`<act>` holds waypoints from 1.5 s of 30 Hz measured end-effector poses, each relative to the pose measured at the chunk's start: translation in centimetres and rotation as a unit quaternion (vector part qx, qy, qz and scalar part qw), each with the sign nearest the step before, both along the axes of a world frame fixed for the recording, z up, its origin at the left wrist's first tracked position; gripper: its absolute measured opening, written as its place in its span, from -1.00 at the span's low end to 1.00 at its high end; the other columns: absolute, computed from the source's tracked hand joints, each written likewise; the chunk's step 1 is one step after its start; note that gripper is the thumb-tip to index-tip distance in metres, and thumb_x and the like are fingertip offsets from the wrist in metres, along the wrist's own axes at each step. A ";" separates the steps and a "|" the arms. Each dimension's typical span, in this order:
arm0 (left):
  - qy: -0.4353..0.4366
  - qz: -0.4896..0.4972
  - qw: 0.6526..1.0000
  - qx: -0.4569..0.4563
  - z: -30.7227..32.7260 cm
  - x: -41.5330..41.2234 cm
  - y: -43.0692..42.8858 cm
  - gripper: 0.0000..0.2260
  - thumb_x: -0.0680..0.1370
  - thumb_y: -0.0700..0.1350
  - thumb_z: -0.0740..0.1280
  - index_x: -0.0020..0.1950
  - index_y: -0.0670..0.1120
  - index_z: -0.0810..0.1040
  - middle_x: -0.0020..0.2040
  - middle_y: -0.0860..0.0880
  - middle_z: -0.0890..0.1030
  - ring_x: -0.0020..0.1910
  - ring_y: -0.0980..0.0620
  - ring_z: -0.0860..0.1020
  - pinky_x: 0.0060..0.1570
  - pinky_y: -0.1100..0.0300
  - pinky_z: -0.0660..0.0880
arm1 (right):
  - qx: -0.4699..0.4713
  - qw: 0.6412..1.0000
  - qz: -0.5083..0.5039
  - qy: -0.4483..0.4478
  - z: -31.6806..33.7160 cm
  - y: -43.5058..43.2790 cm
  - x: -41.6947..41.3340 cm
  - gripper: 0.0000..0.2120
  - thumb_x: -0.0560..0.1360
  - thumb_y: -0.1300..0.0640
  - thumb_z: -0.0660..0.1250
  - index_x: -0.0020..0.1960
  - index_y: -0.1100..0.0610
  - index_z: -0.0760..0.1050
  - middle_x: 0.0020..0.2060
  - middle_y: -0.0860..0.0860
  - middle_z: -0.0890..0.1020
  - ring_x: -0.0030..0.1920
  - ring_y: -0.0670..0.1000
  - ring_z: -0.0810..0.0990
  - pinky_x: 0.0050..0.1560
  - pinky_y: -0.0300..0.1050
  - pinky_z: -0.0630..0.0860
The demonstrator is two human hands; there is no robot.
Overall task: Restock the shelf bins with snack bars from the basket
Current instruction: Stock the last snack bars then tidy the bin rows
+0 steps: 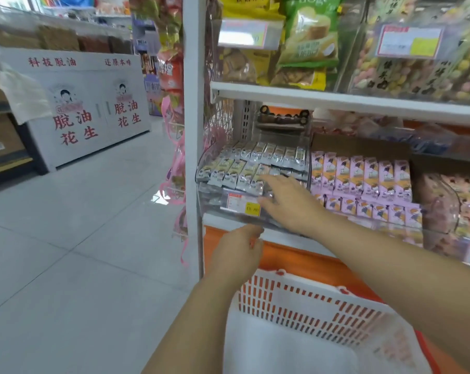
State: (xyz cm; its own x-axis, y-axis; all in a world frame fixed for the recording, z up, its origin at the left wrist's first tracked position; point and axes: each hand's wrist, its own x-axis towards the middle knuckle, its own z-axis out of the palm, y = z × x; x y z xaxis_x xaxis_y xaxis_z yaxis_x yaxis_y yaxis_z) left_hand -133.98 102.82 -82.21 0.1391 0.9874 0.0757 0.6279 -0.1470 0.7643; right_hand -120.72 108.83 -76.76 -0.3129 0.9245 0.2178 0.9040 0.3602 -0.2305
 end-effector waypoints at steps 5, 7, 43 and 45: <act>0.174 -0.091 0.977 -0.082 -2.1 -0.6 -1.0 -0.66 0.61 -0.09 0.21 0.38 -0.10 0.44 0.34 -0.09 0.50 0.29 -0.05 0.45 0.24 0.19 0.35 | -0.075 0.994 0.069 0.038 -4.7 -6.0 1.7 -0.71 0.58 -0.01 0.23 0.26 0.00 0.50 0.07 -0.05 0.60 -0.04 -0.03 0.56 -0.01 -0.11 0.49; 0.203 -0.102 0.968 -0.104 -3.3 -0.3 -1.1 -0.66 0.62 -0.08 0.20 0.39 -0.11 0.43 0.35 -0.10 0.48 0.29 -0.06 0.44 0.24 0.17 0.35 | -0.126 0.990 0.060 0.012 -8.3 -7.0 3.5 -0.75 0.57 0.03 0.24 0.21 0.03 0.54 0.04 -0.05 0.63 -0.05 -0.06 0.54 -0.09 -0.20 0.39; 0.144 -0.154 0.929 -0.304 -13.0 7.5 -1.3 -0.65 0.64 -0.02 0.17 0.40 -0.11 0.40 0.34 -0.07 0.46 0.25 -0.03 0.47 0.15 0.19 0.36 | -0.261 0.927 -0.099 0.250 -16.3 -9.1 15.9 -0.65 0.46 0.23 0.42 0.22 0.07 0.51 0.24 -0.04 0.52 0.26 -0.03 0.45 0.09 -0.26 0.38; 0.088 -0.124 0.946 -0.286 -8.7 6.8 -0.6 -0.73 0.63 -0.04 0.20 0.26 -0.11 0.50 0.18 -0.06 0.56 0.09 -0.01 0.56 -0.05 0.20 0.43 | -0.235 0.919 -0.095 0.303 -13.1 -9.5 15.2 -0.63 0.44 0.22 0.45 0.22 0.06 0.51 0.19 -0.06 0.53 0.23 -0.07 0.47 0.09 -0.22 0.43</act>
State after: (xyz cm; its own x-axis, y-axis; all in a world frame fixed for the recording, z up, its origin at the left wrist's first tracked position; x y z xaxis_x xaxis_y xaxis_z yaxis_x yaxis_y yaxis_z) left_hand -127.19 102.21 -90.90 0.3322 0.7951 -0.5073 0.7537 0.0995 0.6496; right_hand -105.48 99.30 -89.87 -0.0889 0.9864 -0.1382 0.5940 -0.0589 -0.8023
